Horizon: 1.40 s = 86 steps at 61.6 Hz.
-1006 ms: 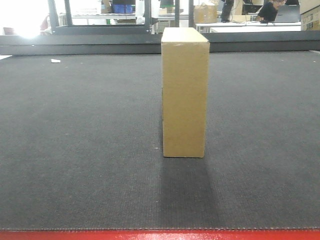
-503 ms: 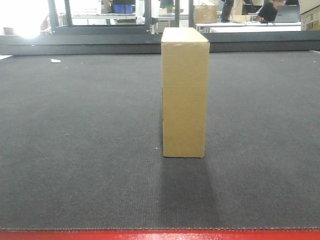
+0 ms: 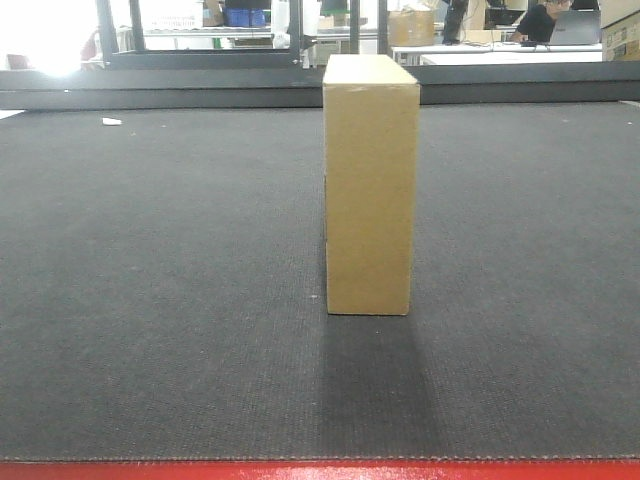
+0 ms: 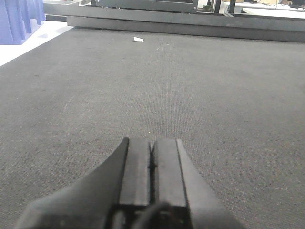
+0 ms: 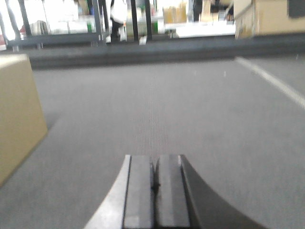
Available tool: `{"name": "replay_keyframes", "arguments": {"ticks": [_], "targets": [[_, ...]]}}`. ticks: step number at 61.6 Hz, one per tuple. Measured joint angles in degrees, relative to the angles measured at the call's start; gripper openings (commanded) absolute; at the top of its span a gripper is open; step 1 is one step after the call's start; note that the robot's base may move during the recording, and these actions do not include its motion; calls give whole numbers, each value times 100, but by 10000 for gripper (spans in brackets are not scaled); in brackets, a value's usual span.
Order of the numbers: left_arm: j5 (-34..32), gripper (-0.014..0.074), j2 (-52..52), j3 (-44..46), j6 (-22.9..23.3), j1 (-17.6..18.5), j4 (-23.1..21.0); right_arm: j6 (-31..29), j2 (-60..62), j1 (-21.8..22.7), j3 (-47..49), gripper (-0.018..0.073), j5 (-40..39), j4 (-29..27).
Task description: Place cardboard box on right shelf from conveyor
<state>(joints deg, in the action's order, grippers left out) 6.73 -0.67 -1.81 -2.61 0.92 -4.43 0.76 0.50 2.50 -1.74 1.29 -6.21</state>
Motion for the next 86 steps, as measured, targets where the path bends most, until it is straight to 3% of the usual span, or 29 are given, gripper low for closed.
{"name": "replay_keyframes", "arguments": {"ticks": [6,15,21,32,37,48,58,69,86], "targets": [[0,-116,0,0,0,0,0,0,0,0,141,60,-129,0],[0,-116,0,0,0,0,0,0,-211,0,1160,97,207,0],[0,-115,0,0,0,0,0,0,-808,0,1877,215,549,0],[0,-116,0,0,0,0,0,0,-2190,-102,2849,545,928,0],[0,-115,0,0,0,0,0,0,-2830,-250,3222,640,1110,0],[0,-116,0,0,0,0,0,12,-4341,-824,4340,634,2156,21],[0,-116,0,0,0,0,0,261,-5626,-1757,5736,634,3023,42],[0,-116,0,0,0,0,0,1036,-7135,-2676,7577,634,3911,166],[0,-115,0,0,0,0,0,2669,-9272,-3556,9927,634,5500,1230]]}}
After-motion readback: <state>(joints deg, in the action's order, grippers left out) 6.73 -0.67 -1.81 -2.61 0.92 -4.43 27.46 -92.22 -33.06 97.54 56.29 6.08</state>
